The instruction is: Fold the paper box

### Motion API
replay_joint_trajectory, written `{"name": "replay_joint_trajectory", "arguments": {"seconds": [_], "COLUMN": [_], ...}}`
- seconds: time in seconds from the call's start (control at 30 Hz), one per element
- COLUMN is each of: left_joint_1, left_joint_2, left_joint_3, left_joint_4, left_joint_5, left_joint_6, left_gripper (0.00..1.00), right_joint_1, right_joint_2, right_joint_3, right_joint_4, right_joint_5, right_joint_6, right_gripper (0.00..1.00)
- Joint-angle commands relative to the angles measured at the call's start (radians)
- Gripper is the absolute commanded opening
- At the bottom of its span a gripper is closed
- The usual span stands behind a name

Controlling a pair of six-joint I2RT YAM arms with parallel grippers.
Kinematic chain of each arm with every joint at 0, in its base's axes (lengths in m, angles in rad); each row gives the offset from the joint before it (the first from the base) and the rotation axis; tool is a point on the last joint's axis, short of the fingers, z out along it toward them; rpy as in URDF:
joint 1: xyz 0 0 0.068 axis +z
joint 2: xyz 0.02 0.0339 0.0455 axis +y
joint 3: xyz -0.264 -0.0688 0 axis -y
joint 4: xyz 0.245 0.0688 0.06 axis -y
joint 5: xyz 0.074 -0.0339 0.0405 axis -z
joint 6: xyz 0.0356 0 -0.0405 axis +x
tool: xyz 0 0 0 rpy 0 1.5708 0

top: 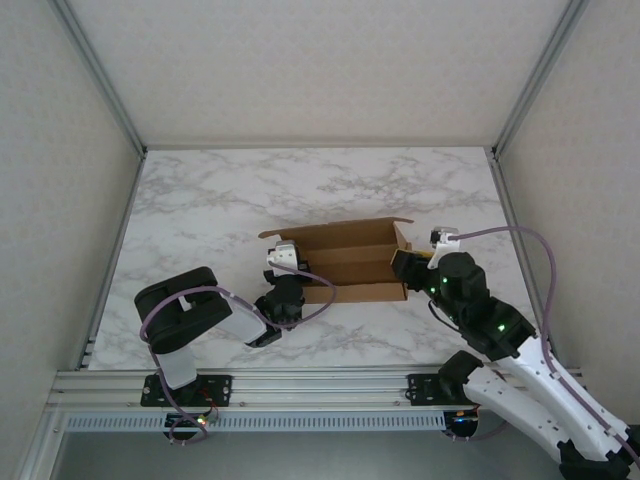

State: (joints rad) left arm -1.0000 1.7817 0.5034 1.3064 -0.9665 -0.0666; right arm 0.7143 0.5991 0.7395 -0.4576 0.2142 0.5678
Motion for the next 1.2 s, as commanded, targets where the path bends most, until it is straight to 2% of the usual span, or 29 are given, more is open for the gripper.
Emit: {"name": "replay_joint_trajectory", "arguments": {"seconds": [0.0, 0.17, 0.3, 0.57, 0.73, 0.9, 1.1, 1.17], "left_joint_1": [-0.012, -0.012, -0.014, -0.049, -0.067, -0.099, -0.114, -0.116], "left_joint_2": [-0.003, 0.005, 0.027, 0.088, 0.134, 0.174, 0.137, 0.121], "left_joint_3": [-0.006, -0.020, -0.004, 0.016, 0.018, 0.018, 0.010, -0.004], "left_joint_4": [-0.085, 0.047, 0.064, 0.086, 0.116, 0.099, -0.025, -0.051], "left_joint_5": [-0.038, -0.091, -0.095, -0.101, -0.121, -0.142, -0.098, -0.071], "left_joint_6": [0.053, 0.162, 0.188, 0.222, 0.271, 0.256, 0.191, 0.176], "left_gripper": [0.00, 0.00, 0.00, 0.00, 0.00, 0.00, 0.32, 0.40], "right_joint_1": [0.003, 0.004, 0.004, 0.004, 0.004, 0.020, 0.024, 0.024], "right_joint_2": [0.012, 0.072, 0.146, 0.411, 0.520, 0.554, 0.527, 0.525], "right_joint_3": [0.088, 0.204, 0.272, 0.427, 0.415, 0.286, 0.116, 0.093], "right_joint_4": [0.066, 0.053, 0.071, -0.015, 0.038, 0.118, 0.240, 0.251], "right_joint_5": [-0.221, -0.251, -0.260, -0.125, -0.058, -0.030, -0.026, -0.022], "right_joint_6": [0.001, -0.040, -0.033, 0.098, 0.133, 0.182, 0.202, 0.202], "right_gripper": [0.34, 0.30, 0.30, 0.32, 0.30, 0.29, 0.29, 0.29]}}
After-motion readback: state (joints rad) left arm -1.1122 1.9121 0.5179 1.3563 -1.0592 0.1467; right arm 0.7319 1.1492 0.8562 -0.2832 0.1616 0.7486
